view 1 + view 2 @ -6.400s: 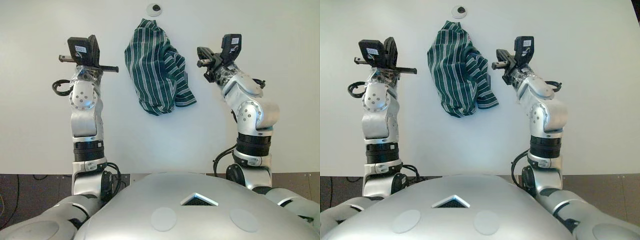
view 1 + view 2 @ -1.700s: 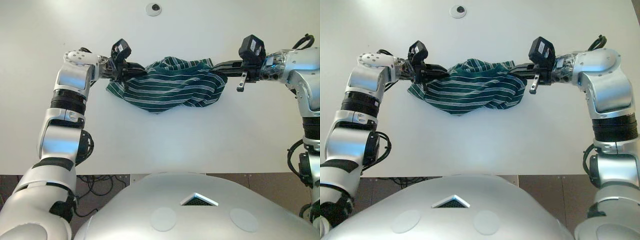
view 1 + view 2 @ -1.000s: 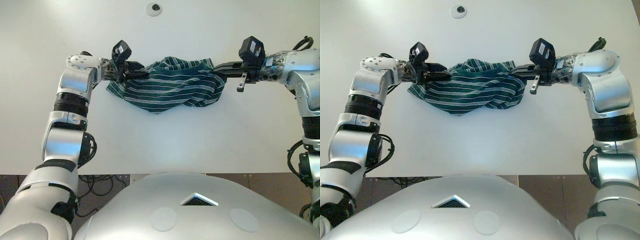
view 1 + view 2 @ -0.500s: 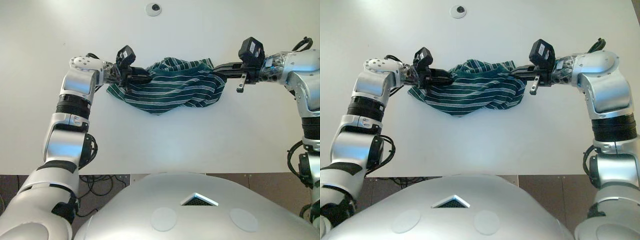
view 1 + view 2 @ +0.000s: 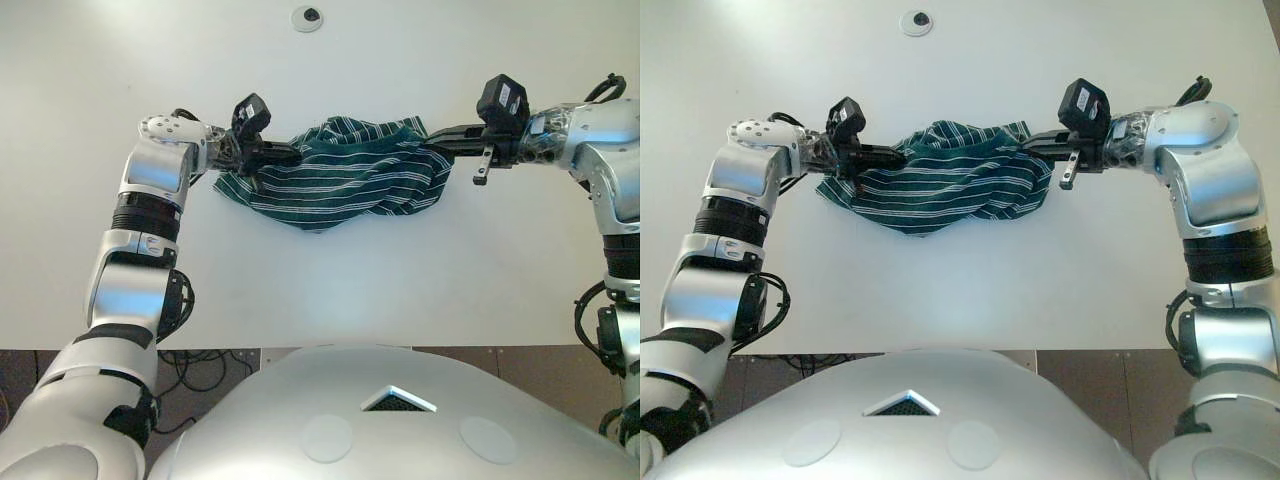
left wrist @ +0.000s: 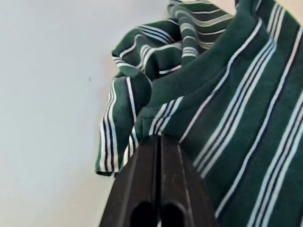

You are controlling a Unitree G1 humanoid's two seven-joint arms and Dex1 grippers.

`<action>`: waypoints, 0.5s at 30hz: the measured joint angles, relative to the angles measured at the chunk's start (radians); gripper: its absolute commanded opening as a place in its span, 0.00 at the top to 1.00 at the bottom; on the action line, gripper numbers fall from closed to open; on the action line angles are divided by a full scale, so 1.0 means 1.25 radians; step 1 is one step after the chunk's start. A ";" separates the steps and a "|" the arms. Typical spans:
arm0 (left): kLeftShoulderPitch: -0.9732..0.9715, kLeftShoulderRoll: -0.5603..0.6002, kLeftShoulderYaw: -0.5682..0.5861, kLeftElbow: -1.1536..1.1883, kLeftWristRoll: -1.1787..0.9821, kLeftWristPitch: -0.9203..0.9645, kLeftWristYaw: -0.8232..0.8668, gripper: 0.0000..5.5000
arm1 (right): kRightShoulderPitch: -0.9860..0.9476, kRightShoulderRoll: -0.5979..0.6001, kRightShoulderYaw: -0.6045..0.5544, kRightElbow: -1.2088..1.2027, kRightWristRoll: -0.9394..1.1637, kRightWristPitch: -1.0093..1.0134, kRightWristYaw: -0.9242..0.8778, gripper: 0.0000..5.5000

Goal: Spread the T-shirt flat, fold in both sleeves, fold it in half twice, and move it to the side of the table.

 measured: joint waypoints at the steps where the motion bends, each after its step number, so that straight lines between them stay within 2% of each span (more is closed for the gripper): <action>1: 0.000 0.000 0.004 0.000 -0.003 0.000 0.004 0.96 | 0.000 0.000 0.000 0.000 0.000 0.000 0.000 1.00; 9: 0.000 -0.007 0.006 -0.001 -0.003 0.000 0.024 0.74 | 0.000 0.000 0.005 0.001 -0.001 -0.001 0.001 1.00; 15: -0.008 -0.021 0.012 -0.001 -0.020 0.008 0.027 0.74 | 0.000 0.000 0.008 0.002 -0.001 -0.001 0.002 1.00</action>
